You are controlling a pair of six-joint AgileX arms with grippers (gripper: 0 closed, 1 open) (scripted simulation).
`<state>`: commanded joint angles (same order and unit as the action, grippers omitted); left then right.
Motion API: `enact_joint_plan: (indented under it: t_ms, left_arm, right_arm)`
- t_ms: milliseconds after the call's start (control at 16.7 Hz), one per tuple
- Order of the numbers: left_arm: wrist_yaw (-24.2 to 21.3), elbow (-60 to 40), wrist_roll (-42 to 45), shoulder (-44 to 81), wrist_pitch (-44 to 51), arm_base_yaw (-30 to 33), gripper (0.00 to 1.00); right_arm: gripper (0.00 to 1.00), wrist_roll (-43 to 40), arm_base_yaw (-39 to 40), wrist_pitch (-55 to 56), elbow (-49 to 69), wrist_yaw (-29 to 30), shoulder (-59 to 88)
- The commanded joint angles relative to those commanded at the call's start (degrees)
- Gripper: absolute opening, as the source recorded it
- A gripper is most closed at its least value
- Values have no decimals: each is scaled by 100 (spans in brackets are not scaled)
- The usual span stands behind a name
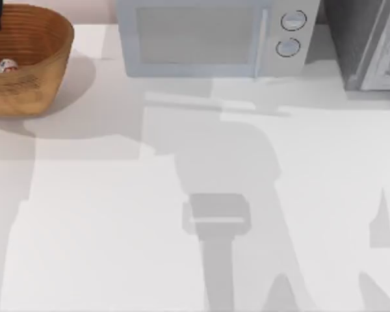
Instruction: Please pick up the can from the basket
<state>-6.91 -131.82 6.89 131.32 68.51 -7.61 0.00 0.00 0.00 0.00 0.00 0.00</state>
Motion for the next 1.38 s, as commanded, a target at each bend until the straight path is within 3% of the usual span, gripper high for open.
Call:
enact_joint_plan:
  t_ms: [420, 780, 1140, 1380]
  left_arm:
    - [-192, -1547, 79, 1782, 903, 55, 100]
    - [-192, -1547, 83, 1806, 882, 38, 100]
    - [-183, -792, 3, 2002, -101, 135, 100]
    - [-181, -689, -10, 2040, -215, 148, 100]
  right_arm:
    - [100, 0, 0, 0, 0, 0, 0]
    - [100, 0, 0, 0, 0, 0, 0]
    - [100, 0, 0, 0, 0, 0, 0]
    - [100, 0, 0, 0, 0, 0, 0]
